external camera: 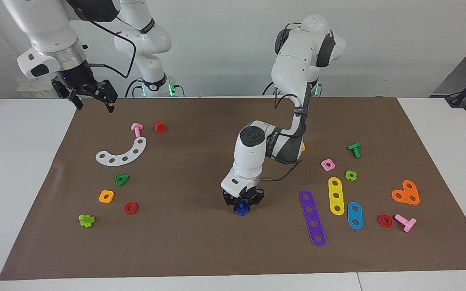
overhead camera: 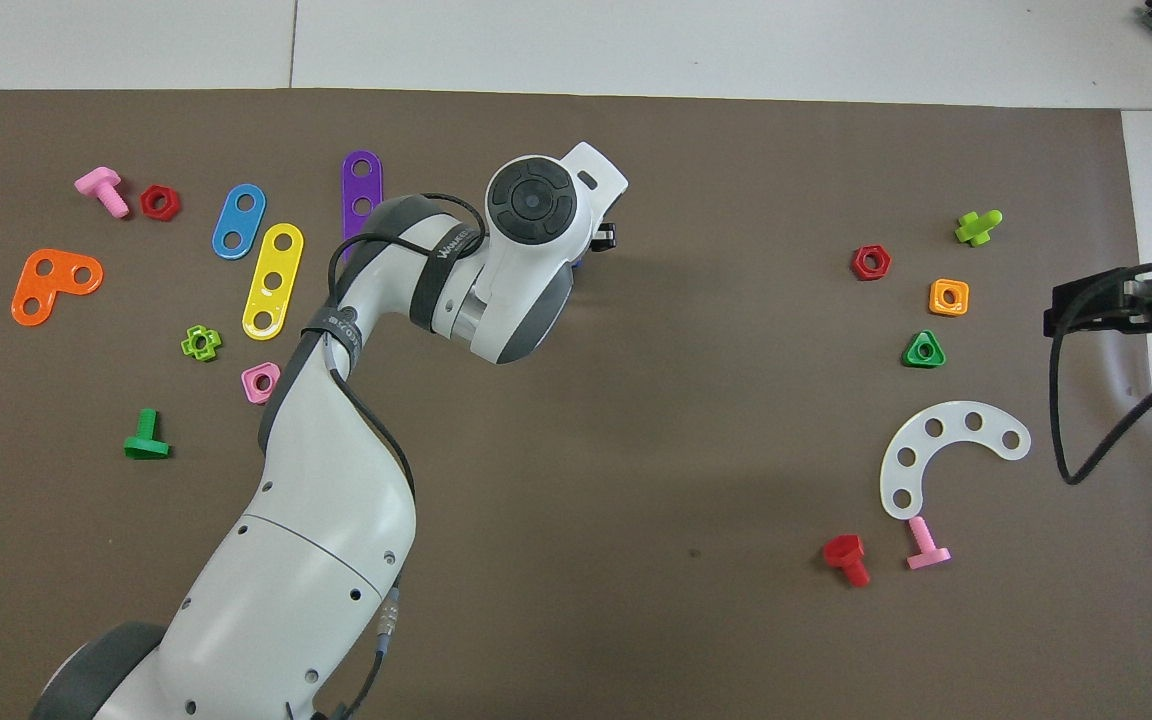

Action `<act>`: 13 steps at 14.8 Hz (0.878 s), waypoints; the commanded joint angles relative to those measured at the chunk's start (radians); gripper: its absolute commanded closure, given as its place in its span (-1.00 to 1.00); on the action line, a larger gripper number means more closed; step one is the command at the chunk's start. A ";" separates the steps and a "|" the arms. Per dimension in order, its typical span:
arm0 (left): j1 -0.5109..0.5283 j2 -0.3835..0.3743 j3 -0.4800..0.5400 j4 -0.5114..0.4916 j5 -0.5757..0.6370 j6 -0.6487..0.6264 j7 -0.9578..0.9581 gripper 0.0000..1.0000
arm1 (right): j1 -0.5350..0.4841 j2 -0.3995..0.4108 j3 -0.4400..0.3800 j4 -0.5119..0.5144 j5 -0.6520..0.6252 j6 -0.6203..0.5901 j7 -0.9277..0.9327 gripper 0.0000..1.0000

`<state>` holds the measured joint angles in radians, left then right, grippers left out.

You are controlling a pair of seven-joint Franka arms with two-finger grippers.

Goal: Unscrew and place screws in storage area

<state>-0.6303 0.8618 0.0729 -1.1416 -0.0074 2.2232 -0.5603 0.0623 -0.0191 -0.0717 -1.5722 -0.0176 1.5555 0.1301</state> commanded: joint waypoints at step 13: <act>0.012 -0.030 0.008 0.164 -0.032 -0.223 -0.075 -0.01 | -0.007 -0.024 0.006 -0.029 0.001 0.015 0.009 -1.00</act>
<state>-0.6282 0.8516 0.0747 -1.0120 -0.0224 2.0676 -0.6268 0.0623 -0.0191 -0.0717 -1.5722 -0.0176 1.5555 0.1301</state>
